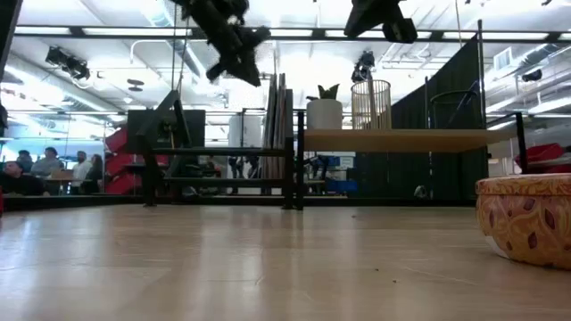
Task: Stock shelves
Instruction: Put the yellow scented candle on the shelf
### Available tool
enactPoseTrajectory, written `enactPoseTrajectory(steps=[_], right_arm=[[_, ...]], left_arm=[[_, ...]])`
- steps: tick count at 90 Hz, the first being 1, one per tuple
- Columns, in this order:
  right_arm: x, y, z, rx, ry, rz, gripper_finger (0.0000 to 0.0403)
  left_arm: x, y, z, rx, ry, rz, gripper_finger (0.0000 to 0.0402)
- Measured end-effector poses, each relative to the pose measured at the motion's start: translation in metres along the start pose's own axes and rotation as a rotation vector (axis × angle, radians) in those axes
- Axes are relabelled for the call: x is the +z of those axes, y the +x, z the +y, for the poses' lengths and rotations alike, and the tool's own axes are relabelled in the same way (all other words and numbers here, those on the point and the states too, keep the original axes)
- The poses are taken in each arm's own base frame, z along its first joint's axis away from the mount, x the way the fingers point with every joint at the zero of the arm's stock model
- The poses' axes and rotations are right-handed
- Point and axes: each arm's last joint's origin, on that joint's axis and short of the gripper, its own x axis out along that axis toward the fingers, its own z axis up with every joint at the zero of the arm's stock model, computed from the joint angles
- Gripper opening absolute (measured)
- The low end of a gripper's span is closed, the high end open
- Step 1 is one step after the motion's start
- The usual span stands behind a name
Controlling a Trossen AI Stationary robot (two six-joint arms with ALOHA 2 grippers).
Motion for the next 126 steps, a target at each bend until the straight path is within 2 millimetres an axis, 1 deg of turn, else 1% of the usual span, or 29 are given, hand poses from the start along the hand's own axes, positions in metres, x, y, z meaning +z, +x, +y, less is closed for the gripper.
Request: enactPoseTrajectory(steps=[5, 12, 18, 25, 30, 35, 42, 47, 57, 65, 77, 86, 95, 104, 111, 126], right_arm=[[0.000, 0.000, 0.000, -0.002, -0.006, -0.002, 0.0000], [0.001, 0.000, -0.001, -0.006, -0.015, -0.005, 0.0000], [0.001, -0.001, -0.002, -0.006, -0.026, -0.008, 0.0000], [0.001, -0.004, -0.002, -0.002, -0.045, -0.015, 0.0000], [0.001, -0.008, -0.002, -0.001, -0.061, -0.031, 0.0000], [0.001, -0.012, -0.002, -0.005, -0.080, -0.045, 0.0000], [0.001, -0.020, -0.003, 0.006, -0.114, -0.066, 0.0000], [0.000, -0.027, -0.003, 0.017, -0.145, -0.083, 0.0000], [-0.002, -0.045, -0.004, 0.058, -0.217, -0.123, 0.0000], [-0.004, -0.061, -0.002, 0.155, -0.331, -0.146, 0.0000], [-0.014, -0.084, 0.007, 0.439, -0.637, -0.135, 0.0000], [-0.028, -0.090, 0.019, 0.667, -0.805, -0.066, 0.0000], [-0.046, -0.086, 0.037, 0.799, -0.868, 0.040, 0.0002], [-0.070, -0.076, 0.057, 0.848, -0.944, 0.148, 0.0016], [-0.090, -0.068, 0.073, 0.843, -1.023, 0.191, 0.0039], [-0.137, -0.043, 0.103, 0.776, -1.130, 0.323, 0.0107]], left_arm=[[0.010, -0.015, -0.005, 0.001, 0.037, -0.027, 0.0000], [0.024, -0.038, -0.018, -0.035, 0.097, -0.087, 0.0000], [0.031, -0.060, -0.033, -0.076, 0.137, -0.120, 0.0000], [0.033, -0.084, -0.056, -0.141, 0.201, -0.143, 0.0000], [0.030, -0.098, -0.073, -0.194, 0.239, -0.142, 0.0000], [0.022, -0.109, -0.091, -0.246, 0.269, -0.115, 0.0000], [0.006, -0.117, -0.114, -0.287, 0.284, -0.042, 0.0000], [-0.010, -0.119, -0.128, -0.297, 0.280, 0.043, 0.0000], [-0.044, -0.115, -0.156, -0.305, 0.260, 0.192, 0.0000], [-0.074, -0.106, -0.176, -0.258, 0.240, 0.280, 0.0000], [-0.126, -0.084, -0.194, -0.160, 0.196, 0.416, 0.0000], [-0.164, -0.068, -0.201, -0.117, 0.188, 0.497, 0.0000], [-0.196, -0.057, -0.204, -0.092, 0.191, 0.560, 0.0000], [-0.218, -0.048, -0.204, -0.083, 0.193, 0.593, 0.0000], [-0.232, -0.042, -0.204, -0.086, 0.205, 0.599, 0.0000], [-0.255, -0.031, -0.207, -0.140, 0.211, 0.577, 0.0000]])
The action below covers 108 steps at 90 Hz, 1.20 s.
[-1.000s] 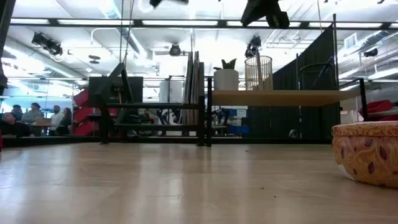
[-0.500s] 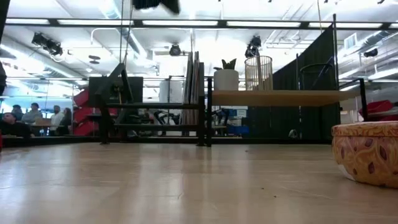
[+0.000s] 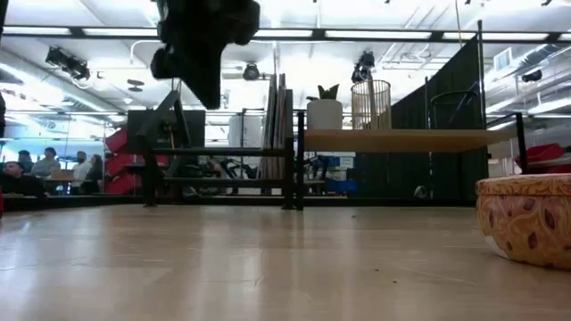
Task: Stock shelves
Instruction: Put the yellow scented candle on the shelf
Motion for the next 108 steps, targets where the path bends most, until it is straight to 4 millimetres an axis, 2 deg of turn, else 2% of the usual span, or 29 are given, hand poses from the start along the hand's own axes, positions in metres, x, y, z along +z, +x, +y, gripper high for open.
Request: enactPoseTrajectory(steps=[8, 21, 37, 48, 68, 83, 108], right_arm=[[-0.005, 0.028, 0.009, 0.009, 0.055, 0.091, 0.0144], [-0.029, 0.070, 0.030, -0.056, 0.132, 0.168, 0.0195], [-0.062, 0.111, 0.053, -0.293, 0.316, 0.019, 0.0232], [-0.089, 0.138, 0.061, -0.403, 0.423, -0.085, 0.0253], [-0.136, 0.173, 0.054, -0.605, 0.497, -0.070, 0.0288], [-0.161, 0.192, 0.044, -0.701, 0.522, -0.037, 0.0312], [-0.191, 0.226, 0.030, -0.800, 0.450, -0.052, 0.0331]], left_arm=[[-0.006, 0.010, -0.003, -0.038, 0.013, -0.016, 0.0000], [-0.014, 0.019, -0.008, -0.097, 0.031, -0.023, 0.0000], [-0.018, 0.021, -0.011, -0.127, 0.089, -0.015, 0.0000], [-0.018, 0.020, -0.012, -0.148, 0.119, -0.001, 0.0000], [-0.018, 0.020, -0.013, -0.165, 0.122, 0.004, 0.0000], [-0.016, 0.020, -0.014, -0.179, 0.119, -0.010, 0.0000], [-0.015, 0.020, -0.016, -0.193, 0.115, -0.023, 0.0000]])
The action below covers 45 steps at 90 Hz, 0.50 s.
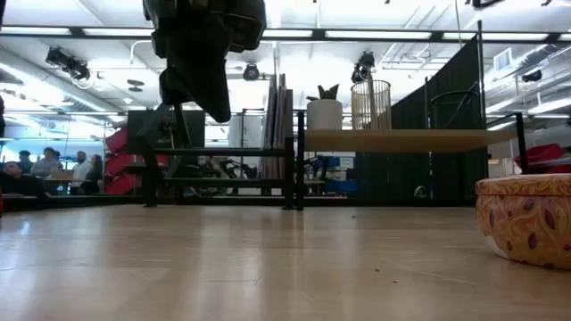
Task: Stock shelves
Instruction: Put the yellow scented candle on the shelf
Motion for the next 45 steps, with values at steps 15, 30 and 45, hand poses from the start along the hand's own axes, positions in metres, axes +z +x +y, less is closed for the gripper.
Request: enactPoseTrajectory(steps=[15, 30, 45], right_arm=[[-0.009, 0.014, 0.003, -0.015, 0.019, -0.071, 0.0330], [-0.012, 0.024, 0.008, -0.026, 0.034, -0.159, 0.0330], [-0.015, 0.033, 0.010, -0.049, 0.048, -0.219, 0.0328]], left_arm=[[0.000, 0.000, -0.001, -0.010, -0.001, -0.002, 0.0000], [0.001, 0.000, -0.001, -0.012, -0.001, -0.005, 0.0000], [0.001, 0.000, -0.001, -0.013, 0.001, -0.006, 0.0000]])
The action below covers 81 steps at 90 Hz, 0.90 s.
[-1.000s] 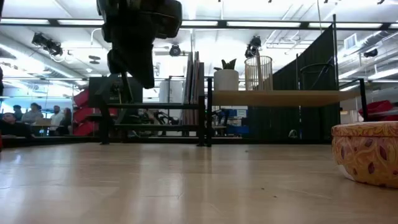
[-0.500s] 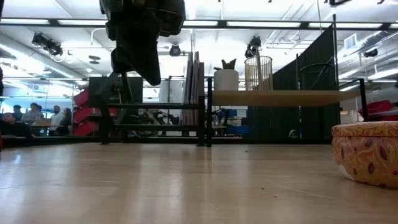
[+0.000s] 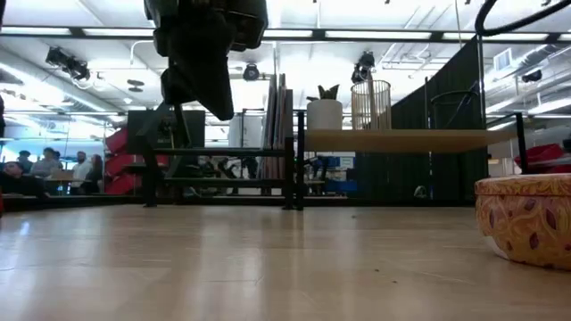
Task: Stock shelves
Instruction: Put the yellow scented candle on the shelf
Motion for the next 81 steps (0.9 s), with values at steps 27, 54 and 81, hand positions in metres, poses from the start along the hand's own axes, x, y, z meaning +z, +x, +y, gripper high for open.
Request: enactPoseTrajectory(steps=[27, 54, 81], right_arm=[[0.009, 0.011, -0.007, -0.048, -0.001, -0.034, 0.0326], [0.022, 0.025, -0.014, -0.059, -0.010, -0.068, 0.0324], [0.026, 0.029, -0.016, -0.011, 0.018, -0.029, 0.0260]], left_arm=[[0.000, 0.000, 0.000, -0.002, 0.004, -0.003, 0.0000], [0.000, 0.000, 0.000, -0.004, 0.027, -0.005, 0.0000], [0.000, 0.000, 0.000, -0.004, 0.027, -0.005, 0.0000]])
